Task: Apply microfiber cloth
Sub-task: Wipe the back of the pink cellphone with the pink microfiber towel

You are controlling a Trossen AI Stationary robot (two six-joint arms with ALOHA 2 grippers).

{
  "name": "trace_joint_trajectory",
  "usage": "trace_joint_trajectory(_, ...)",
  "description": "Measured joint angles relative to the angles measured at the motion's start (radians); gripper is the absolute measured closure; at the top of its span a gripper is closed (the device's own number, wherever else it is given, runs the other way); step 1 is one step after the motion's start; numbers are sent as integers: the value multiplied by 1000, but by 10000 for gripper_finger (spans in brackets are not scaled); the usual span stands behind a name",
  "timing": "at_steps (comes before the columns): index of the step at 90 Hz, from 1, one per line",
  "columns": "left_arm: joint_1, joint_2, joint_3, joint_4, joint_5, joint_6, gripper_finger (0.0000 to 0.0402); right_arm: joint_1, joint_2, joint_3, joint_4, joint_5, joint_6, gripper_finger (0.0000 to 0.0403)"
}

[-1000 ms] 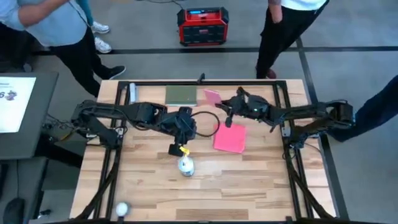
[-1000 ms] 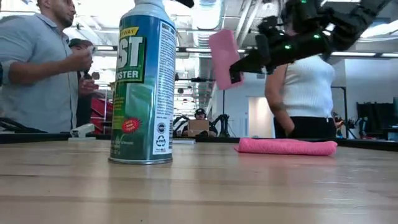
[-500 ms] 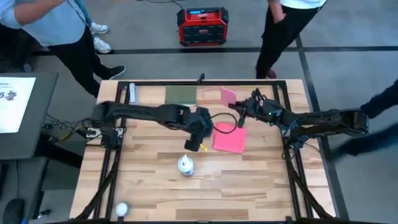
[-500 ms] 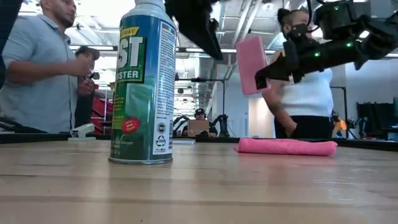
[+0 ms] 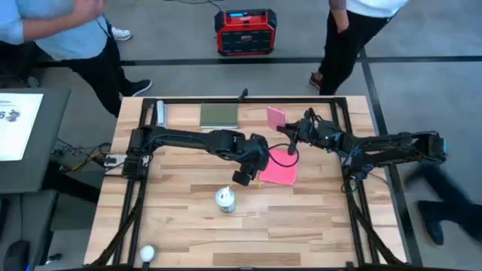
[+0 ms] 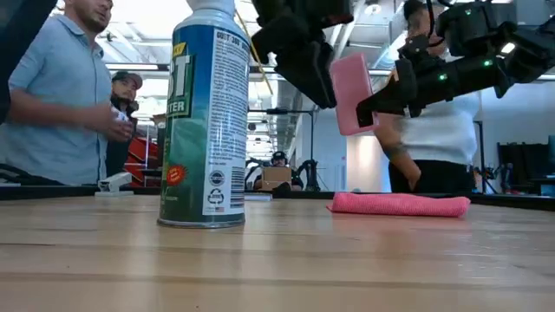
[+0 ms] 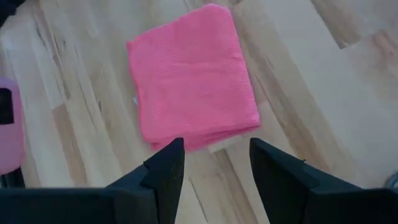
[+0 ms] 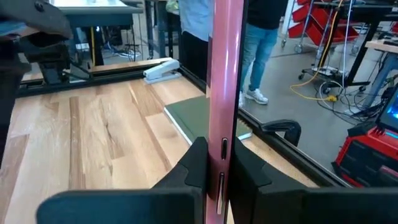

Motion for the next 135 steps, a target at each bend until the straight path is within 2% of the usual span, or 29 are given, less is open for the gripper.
trace_joint_trajectory(24,14,-16,26,14,2,24,241,0,0,0,3,0,3,386)
trace_joint_trajectory(56,68,68,25,53,69,69,241,0,0,0,2,0,-7,386)
trace_joint_trajectory(85,63,127,24,68,144,91,241,-16,1,1,-6,-2,-8,386)
trace_joint_trajectory(118,63,207,24,199,229,35,241,-16,1,1,-7,-2,-8,386)
trace_joint_trajectory(135,62,240,24,249,232,29,241,-16,0,1,-12,-6,-8,386)
